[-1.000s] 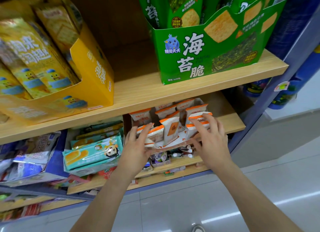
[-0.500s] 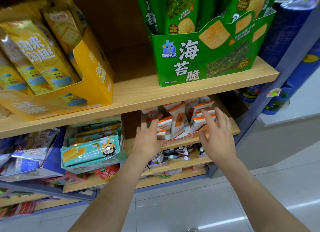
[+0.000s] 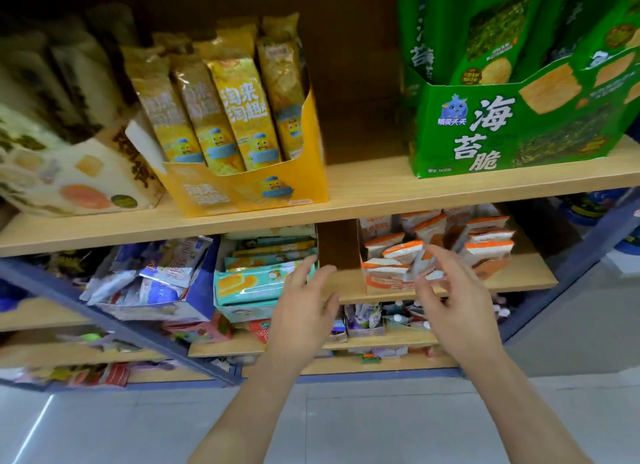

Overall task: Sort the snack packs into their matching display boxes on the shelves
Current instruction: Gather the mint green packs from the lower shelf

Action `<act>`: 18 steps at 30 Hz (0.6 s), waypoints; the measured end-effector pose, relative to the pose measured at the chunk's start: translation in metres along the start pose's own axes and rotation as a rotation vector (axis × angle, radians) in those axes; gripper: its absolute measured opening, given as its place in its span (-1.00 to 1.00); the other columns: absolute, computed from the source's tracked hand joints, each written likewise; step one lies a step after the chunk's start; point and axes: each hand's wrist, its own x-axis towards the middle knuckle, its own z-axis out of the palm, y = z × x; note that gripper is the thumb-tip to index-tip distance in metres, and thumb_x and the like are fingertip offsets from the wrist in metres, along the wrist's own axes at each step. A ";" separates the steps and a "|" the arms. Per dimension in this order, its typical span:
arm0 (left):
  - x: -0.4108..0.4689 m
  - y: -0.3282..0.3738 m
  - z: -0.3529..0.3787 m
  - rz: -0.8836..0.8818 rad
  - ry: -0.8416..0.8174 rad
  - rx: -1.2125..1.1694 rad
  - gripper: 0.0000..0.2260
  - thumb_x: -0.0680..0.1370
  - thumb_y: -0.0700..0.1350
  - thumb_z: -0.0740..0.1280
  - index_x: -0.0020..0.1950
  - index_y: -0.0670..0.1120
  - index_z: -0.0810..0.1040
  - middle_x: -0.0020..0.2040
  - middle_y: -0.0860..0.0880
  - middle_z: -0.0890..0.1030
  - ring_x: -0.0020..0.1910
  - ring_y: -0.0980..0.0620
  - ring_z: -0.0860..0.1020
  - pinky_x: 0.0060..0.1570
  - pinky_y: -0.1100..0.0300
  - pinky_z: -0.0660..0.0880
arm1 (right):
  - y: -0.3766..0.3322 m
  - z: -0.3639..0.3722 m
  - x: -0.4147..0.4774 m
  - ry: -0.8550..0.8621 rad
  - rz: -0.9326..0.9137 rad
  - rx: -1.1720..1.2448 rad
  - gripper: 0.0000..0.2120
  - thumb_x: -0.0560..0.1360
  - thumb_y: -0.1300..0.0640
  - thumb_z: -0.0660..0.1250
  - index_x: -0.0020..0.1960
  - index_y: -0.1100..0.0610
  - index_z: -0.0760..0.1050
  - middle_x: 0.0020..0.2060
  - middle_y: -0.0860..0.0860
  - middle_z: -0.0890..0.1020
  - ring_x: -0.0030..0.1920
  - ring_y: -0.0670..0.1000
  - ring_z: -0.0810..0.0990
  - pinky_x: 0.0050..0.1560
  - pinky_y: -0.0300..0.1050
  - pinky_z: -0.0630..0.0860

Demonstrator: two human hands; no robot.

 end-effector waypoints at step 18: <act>0.054 -0.201 -0.038 0.097 -0.367 0.264 -0.47 0.64 0.12 0.17 0.57 -0.02 0.17 0.48 -0.07 0.34 0.43 -0.13 0.28 0.41 0.06 0.22 | -0.070 0.198 -0.017 -0.337 0.210 -0.255 -0.58 0.60 0.03 0.31 0.40 -0.14 0.25 0.15 0.04 0.48 -0.20 0.06 0.58 -0.20 -0.03 0.53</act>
